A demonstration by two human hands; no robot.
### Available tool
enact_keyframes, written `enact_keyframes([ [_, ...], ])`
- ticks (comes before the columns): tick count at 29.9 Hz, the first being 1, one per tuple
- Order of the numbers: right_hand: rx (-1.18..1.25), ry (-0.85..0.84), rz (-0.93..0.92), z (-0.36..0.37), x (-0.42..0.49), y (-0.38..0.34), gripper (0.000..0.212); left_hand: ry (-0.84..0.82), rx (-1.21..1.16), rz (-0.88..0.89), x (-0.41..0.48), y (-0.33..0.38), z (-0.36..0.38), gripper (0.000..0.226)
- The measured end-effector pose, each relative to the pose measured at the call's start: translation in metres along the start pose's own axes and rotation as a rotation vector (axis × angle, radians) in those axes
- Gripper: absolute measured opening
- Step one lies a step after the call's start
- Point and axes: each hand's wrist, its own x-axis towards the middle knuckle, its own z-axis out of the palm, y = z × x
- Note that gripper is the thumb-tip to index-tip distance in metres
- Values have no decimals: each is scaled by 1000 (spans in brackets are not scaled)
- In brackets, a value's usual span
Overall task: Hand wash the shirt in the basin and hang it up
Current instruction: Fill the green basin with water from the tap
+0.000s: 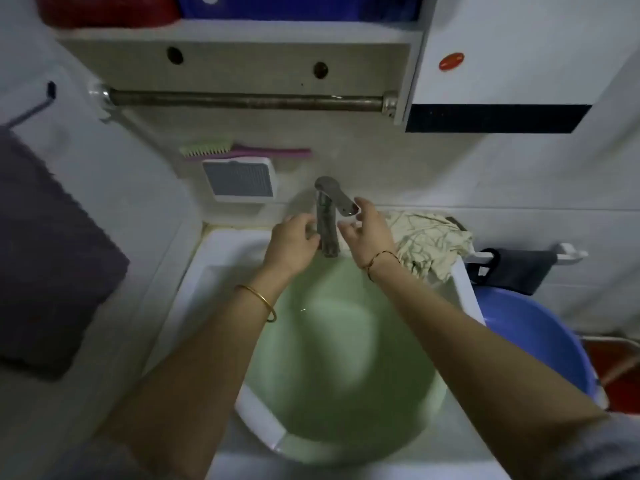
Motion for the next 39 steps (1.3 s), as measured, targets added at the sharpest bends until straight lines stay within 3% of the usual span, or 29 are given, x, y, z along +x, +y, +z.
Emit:
enact_keyframes([
  [6, -312, 134, -12, 0, 11, -10, 30, -42, 90, -52, 16, -22, 10, 42],
  [21, -86, 146, -51, -2, 39, -20, 32, -2, 4, -25, 34, -17, 13, 25],
  [39, -50, 120, -54, 0, 50, -23, 40, -30, -32, -17, 11, -21, 16, 25],
])
